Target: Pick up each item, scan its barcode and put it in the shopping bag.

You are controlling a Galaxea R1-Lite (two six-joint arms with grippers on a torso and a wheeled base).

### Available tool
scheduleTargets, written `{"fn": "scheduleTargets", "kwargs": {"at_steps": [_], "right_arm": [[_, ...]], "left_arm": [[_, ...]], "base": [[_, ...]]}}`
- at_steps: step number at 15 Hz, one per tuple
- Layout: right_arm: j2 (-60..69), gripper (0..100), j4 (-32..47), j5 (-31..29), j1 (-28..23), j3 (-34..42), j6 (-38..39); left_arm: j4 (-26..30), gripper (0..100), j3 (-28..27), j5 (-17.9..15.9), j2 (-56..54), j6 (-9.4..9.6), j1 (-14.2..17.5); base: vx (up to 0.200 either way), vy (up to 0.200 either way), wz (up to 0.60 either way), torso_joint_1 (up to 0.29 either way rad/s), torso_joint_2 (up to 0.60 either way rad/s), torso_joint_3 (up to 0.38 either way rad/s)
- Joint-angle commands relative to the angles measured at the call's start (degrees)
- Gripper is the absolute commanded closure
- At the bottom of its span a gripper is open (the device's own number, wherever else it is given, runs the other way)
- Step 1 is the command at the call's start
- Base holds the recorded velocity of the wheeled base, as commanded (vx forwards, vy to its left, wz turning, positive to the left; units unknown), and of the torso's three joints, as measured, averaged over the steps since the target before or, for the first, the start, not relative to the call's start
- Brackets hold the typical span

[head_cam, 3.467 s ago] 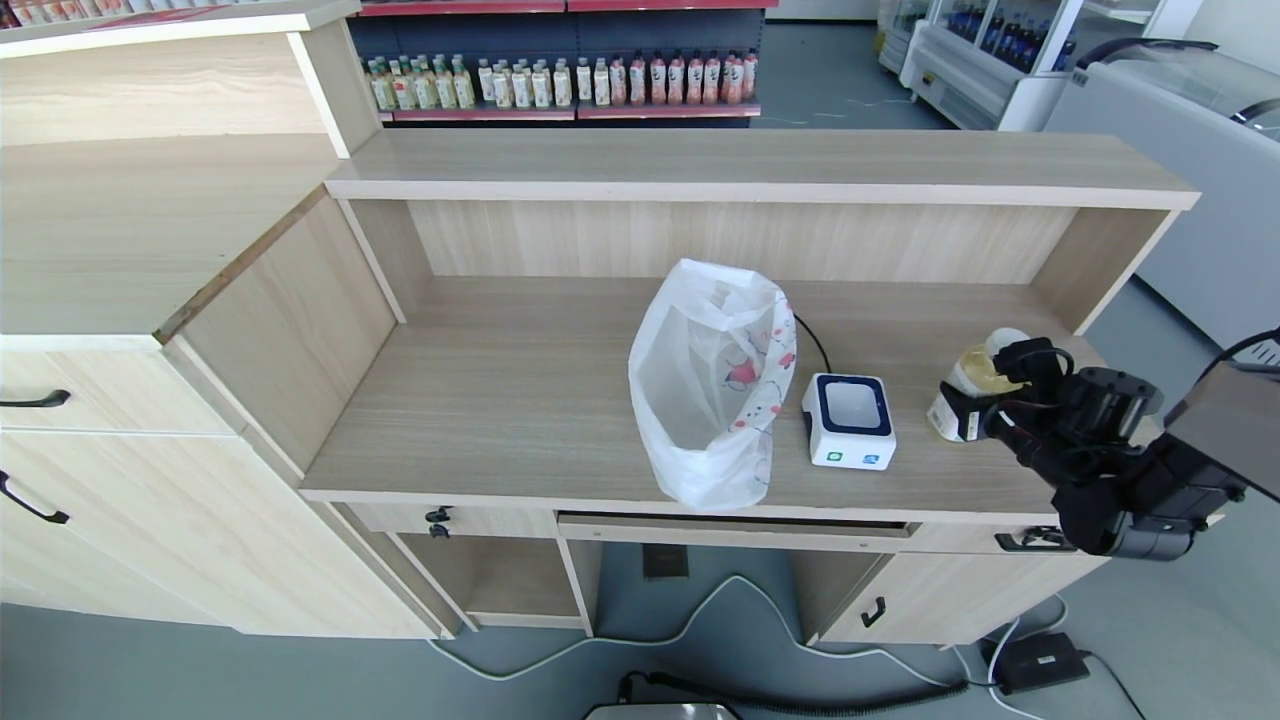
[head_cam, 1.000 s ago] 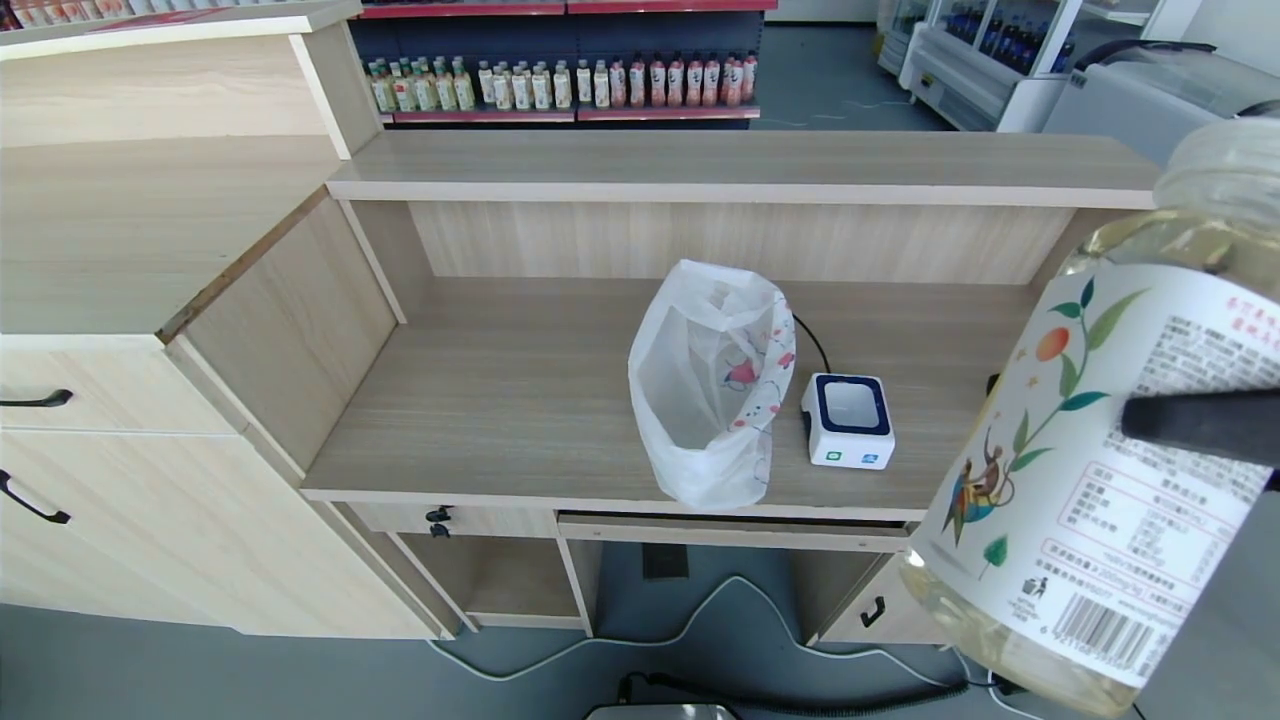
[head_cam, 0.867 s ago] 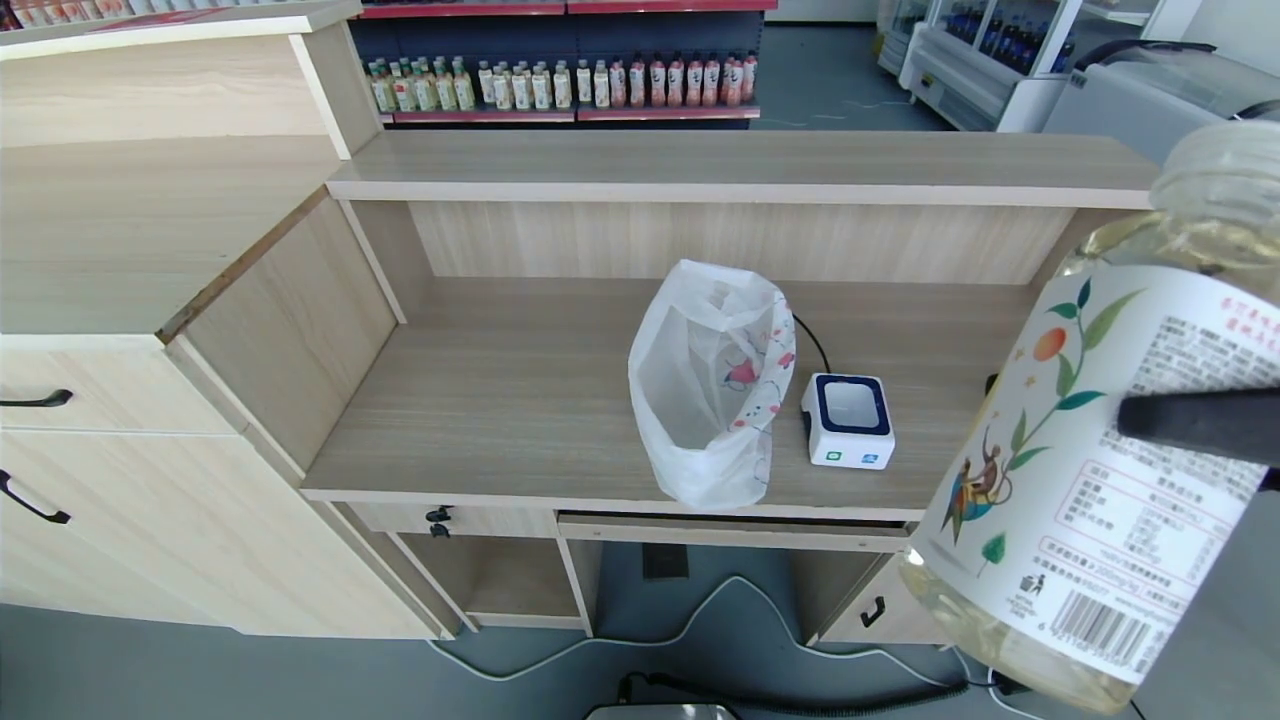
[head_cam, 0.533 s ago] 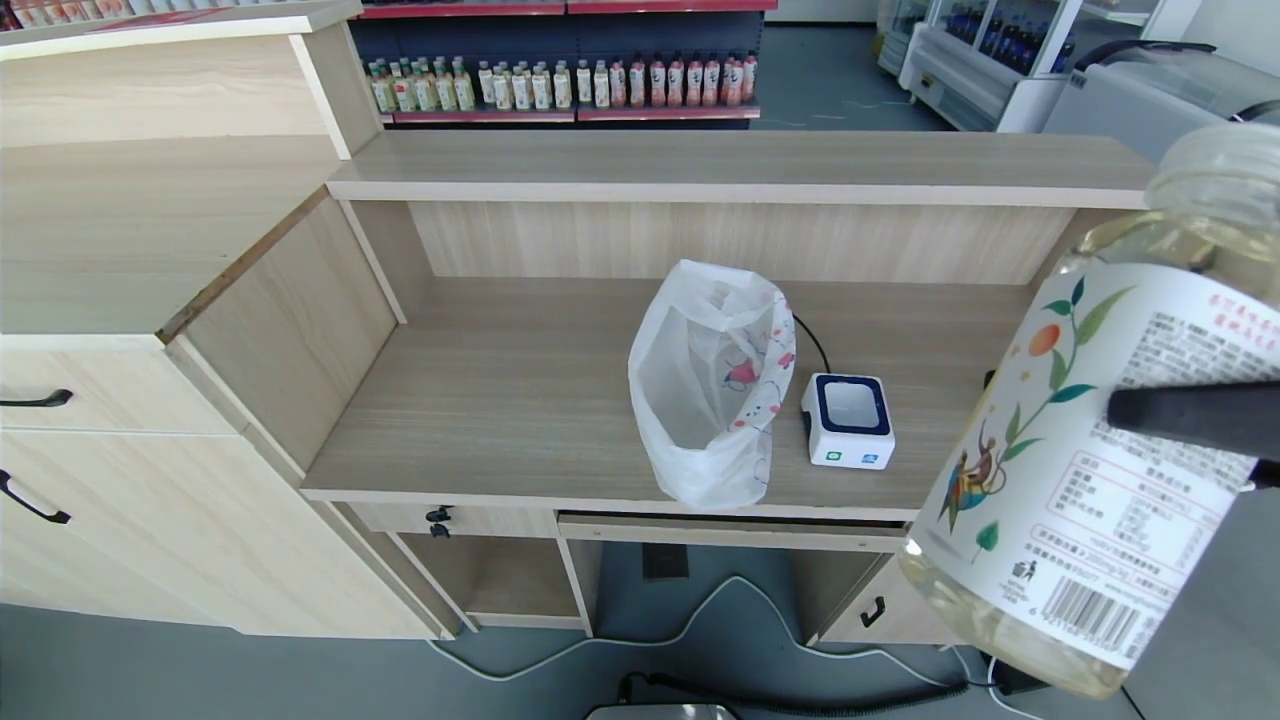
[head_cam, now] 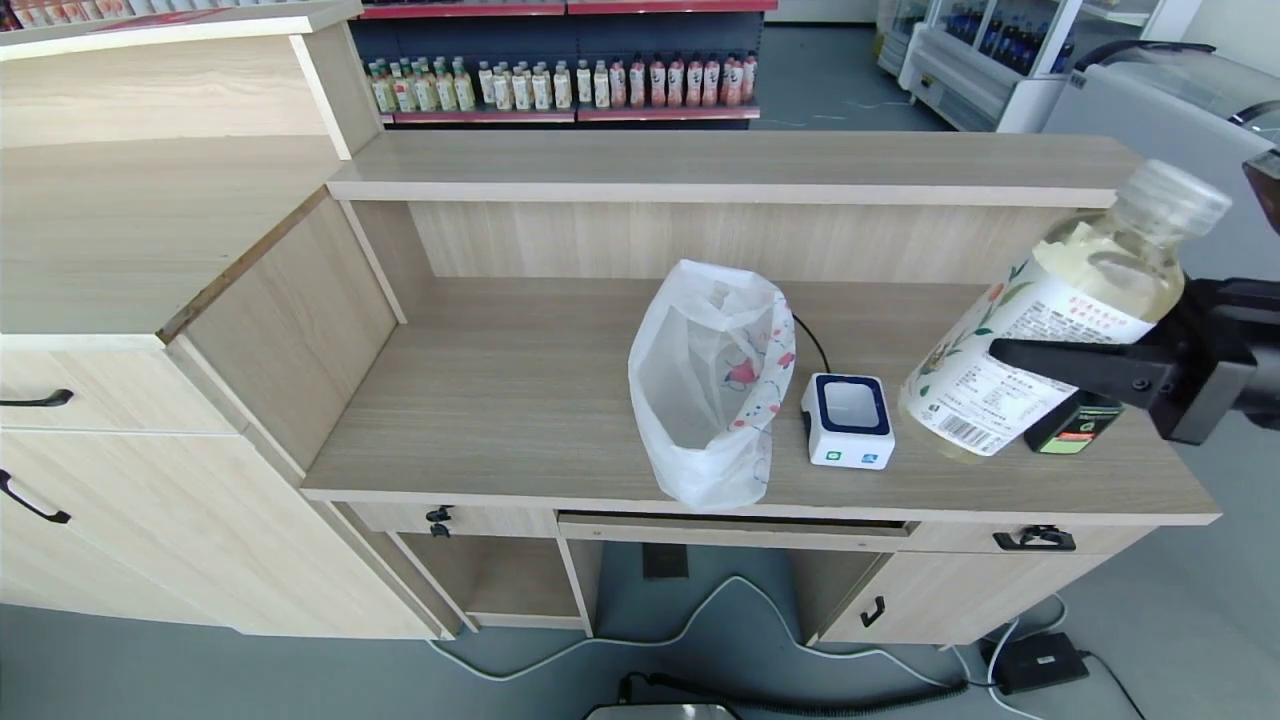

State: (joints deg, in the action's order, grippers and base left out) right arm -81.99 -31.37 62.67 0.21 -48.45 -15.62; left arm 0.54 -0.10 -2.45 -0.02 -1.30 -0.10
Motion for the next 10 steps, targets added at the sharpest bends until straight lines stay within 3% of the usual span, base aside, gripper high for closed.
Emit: {"fn": "scheduleTargets", "kwargs": {"at_steps": [1, 5, 10], "right_arm": [[-15.1, 100, -1.3, -1.3, -7.2, -9.0, -15.7], [-29.9, 100, -20.4, -2.6, -5.0, -21.3, -20.6], [-40.5, 100, -22.8, -1.4, -5.0, -27.3, -34.0]], "left_arm": [[0.0, 0, 0.0, 0.0, 0.0, -0.01, 0.0], [0.0, 0, 0.0, 0.0, 0.0, -0.01, 0.0], [0.1, 0, 0.0, 0.0, 0.0, -0.01, 0.0]], "base": [[0.0, 0.0, 0.0, 0.0, 0.0, 0.0], [0.0, 0.0, 0.0, 0.0, 0.0, 0.0], [0.0, 0.0, 0.0, 0.0, 0.0, 0.0]]}}
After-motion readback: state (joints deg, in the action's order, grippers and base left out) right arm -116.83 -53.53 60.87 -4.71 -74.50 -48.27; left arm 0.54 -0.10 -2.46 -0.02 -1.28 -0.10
